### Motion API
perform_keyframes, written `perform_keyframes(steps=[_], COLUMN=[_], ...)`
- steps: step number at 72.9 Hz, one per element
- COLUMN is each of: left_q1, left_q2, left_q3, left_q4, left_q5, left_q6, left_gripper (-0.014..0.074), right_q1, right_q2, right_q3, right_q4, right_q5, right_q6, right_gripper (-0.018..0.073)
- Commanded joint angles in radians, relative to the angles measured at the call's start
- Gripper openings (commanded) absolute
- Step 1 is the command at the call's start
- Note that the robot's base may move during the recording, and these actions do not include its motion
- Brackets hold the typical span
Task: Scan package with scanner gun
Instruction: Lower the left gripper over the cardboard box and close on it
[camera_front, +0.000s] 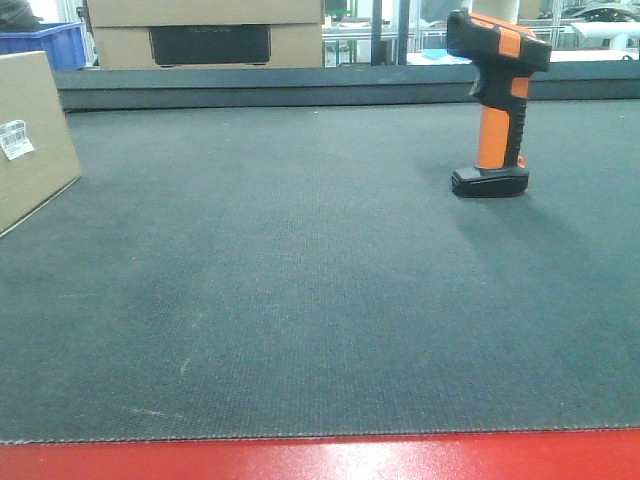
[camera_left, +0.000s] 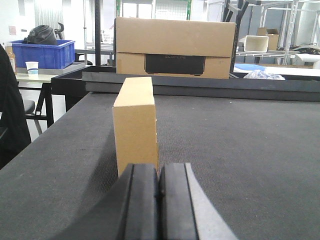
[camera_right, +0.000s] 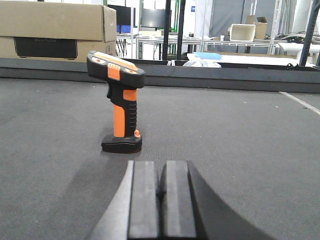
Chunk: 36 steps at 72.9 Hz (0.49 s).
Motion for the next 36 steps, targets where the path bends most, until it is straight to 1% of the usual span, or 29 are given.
perform_keyframes(steps=[1,36], left_q1=[0.002,0.002], left_q2=[-0.004,-0.004], left_q3=[-0.003,-0.003], left_q4=[-0.002,0.001], left_q5=[-0.024,-0.025], left_q6=[0.002,0.002], left_gripper=[-0.0111,-0.0111], right_q1=[-0.001,-0.001], right_q2=[-0.003,-0.003], right_q3=[0.0,0.0], right_q4=[-0.007,-0.007], right_q5=[-0.018,-0.018], right_q6=[0.0,0.0], right_gripper=[-0.0168,-0.0168])
